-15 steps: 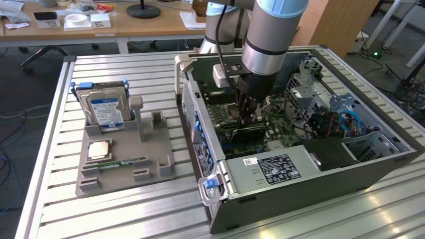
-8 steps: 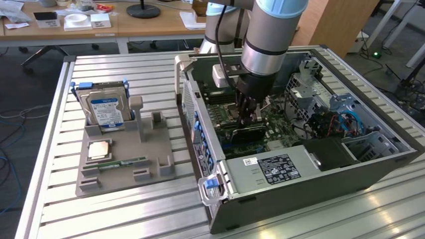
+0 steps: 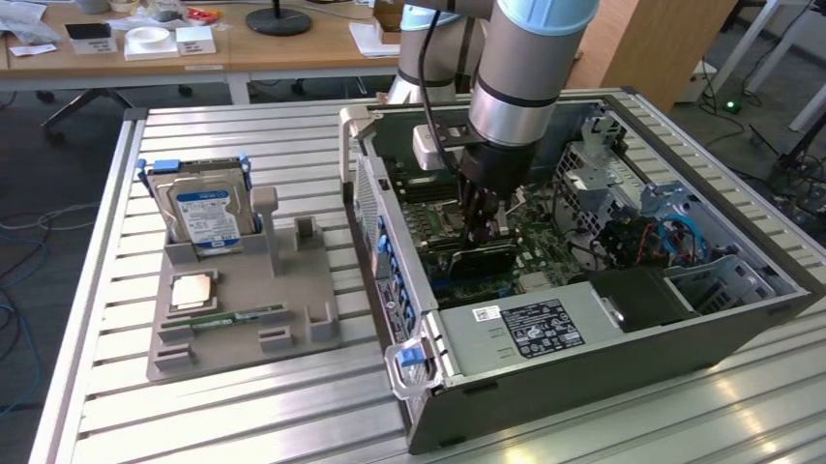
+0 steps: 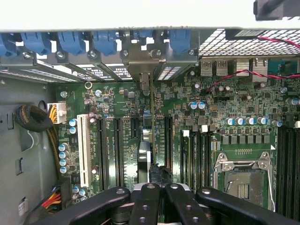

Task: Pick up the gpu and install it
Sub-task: 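Press down on the gpu until it lock into place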

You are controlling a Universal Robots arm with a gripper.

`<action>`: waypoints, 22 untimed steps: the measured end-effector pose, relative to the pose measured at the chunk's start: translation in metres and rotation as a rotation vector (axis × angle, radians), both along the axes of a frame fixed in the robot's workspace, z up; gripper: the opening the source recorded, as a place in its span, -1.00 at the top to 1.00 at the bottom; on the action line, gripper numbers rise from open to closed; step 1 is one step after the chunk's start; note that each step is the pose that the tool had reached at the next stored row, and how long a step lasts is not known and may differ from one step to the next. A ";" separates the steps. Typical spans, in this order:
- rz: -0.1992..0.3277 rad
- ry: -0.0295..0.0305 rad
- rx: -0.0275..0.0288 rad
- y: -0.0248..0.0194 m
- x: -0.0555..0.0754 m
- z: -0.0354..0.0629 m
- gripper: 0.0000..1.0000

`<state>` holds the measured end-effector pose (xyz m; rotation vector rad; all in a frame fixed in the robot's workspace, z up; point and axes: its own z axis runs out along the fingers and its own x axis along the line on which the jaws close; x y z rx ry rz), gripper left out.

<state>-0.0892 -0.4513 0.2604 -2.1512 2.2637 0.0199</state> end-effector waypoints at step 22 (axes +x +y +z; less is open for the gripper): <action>0.000 0.0000 0.0000 0.0000 0.000 0.0137 0.79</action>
